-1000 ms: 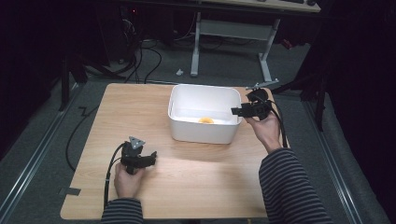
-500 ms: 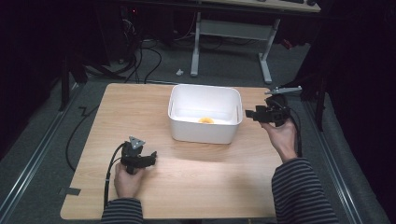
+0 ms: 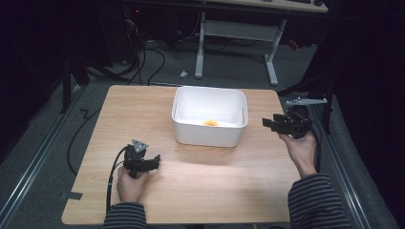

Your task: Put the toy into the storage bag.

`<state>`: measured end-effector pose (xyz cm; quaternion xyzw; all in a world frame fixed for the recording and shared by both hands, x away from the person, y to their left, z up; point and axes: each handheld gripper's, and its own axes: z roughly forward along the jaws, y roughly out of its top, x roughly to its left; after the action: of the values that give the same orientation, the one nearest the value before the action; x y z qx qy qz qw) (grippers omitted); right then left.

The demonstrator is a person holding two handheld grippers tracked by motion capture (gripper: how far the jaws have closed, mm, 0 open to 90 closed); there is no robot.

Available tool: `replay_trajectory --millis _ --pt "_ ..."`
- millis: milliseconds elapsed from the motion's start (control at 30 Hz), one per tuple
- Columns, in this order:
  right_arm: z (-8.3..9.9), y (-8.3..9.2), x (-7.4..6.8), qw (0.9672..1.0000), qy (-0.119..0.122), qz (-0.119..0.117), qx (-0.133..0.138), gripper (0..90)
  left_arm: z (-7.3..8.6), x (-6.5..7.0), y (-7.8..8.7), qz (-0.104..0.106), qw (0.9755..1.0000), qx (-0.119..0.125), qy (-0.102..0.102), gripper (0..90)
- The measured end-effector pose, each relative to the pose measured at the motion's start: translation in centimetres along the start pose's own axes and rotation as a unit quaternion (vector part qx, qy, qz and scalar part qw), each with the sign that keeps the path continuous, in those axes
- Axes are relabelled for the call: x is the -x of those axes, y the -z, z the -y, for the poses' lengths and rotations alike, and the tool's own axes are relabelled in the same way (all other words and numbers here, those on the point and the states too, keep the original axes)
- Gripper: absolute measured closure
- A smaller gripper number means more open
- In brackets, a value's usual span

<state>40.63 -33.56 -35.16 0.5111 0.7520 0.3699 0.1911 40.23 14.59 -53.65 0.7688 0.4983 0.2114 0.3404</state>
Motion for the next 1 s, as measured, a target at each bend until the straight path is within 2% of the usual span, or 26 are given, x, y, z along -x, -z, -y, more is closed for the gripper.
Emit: replay_trajectory --millis 133,400,633,733,767,1000 --pt "0.7 0.9 0.2 0.9999 -0.001 0.007 0.012 45.0 0.0 0.0 0.0 0.000 1.0000 0.000 0.000 20.5" --pt "2.1 2.2 0.5 0.9996 -0.007 0.018 0.019 45.1 0.0 0.0 0.0 0.000 1.0000 0.000 0.000 20.5" --pt "2.8 3.3 -0.1 0.9993 0.003 0.024 0.028 45.3 0.0 0.0 0.0 0.000 1.0000 0.000 0.000 20.5" --pt "3.1 3.5 -0.3 0.9991 0.006 0.025 0.033 45.7 0.0 0.0 0.0 0.000 1.0000 0.000 0.000 20.5" --pt "3.8 3.6 -0.4 0.9993 0.000 0.020 0.033 45.6 0.0 0.0 0.0 0.000 1.0000 0.000 0.000 20.5" --pt "5.4 3.8 -0.5 0.9991 -0.002 0.023 0.035 45.9 0.0 0.0 0.0 0.000 1.0000 0.000 0.000 20.5"
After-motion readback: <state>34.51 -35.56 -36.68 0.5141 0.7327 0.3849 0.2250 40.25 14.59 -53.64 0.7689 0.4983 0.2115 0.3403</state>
